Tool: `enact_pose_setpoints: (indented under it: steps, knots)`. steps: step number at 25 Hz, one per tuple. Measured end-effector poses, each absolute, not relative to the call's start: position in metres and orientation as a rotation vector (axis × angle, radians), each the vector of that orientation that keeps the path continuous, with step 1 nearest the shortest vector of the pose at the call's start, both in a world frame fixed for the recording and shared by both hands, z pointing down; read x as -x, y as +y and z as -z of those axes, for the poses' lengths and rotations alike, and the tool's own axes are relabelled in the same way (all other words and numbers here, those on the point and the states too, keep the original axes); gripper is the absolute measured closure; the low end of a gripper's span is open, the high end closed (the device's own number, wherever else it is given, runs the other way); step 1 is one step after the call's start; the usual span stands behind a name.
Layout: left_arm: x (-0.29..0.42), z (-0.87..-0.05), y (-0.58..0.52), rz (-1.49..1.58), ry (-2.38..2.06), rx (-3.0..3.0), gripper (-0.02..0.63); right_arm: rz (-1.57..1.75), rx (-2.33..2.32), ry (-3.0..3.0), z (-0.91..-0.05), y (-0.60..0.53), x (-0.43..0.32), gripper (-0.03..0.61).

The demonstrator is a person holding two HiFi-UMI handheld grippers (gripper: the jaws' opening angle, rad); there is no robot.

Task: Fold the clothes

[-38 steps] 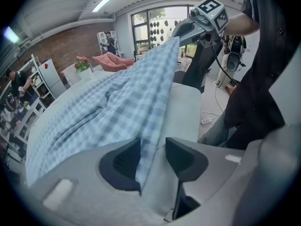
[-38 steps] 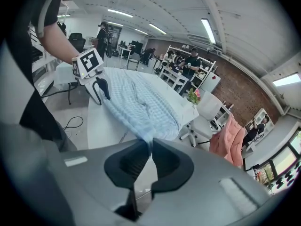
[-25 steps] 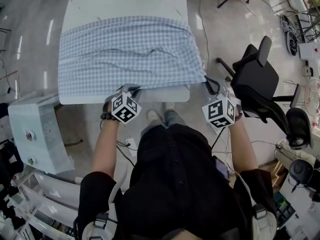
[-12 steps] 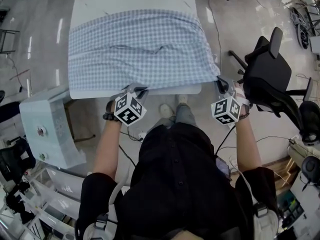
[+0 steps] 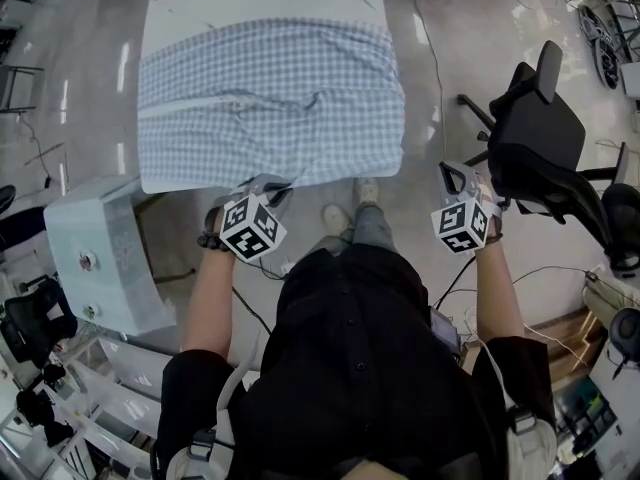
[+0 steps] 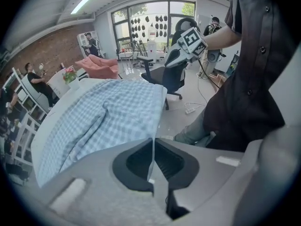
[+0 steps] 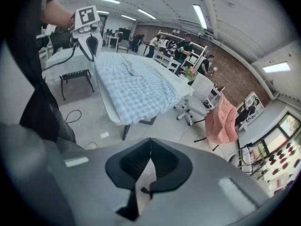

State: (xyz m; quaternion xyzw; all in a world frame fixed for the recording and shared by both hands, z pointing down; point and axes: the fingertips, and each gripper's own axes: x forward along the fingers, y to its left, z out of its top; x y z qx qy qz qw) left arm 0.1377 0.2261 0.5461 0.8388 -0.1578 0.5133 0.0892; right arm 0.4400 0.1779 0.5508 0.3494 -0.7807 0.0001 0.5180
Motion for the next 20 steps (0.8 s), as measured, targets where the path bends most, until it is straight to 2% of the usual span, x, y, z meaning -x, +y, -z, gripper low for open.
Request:
enact_pose_setpoints:
  steps: [8, 14, 20]
  knots:
    - [-0.143, -0.535, 0.225, -1.532, -0.495, -2.501, 0.603, 0.005, -0.779, -1.977, -0.562, 0.188, -0.393, 0.566]
    - [-0.144, -0.518, 0.228, -1.523, -0.502, -2.533, 0.603, -0.028, -0.7, -2.065, -0.571, 0.204, -0.355, 0.438]
    - [-0.143, -0.5, 0.226, -1.517, -0.518, -2.57, 0.603, 0.017, -0.76, -2.092, -0.577, 0.197, -0.324, 0.393]
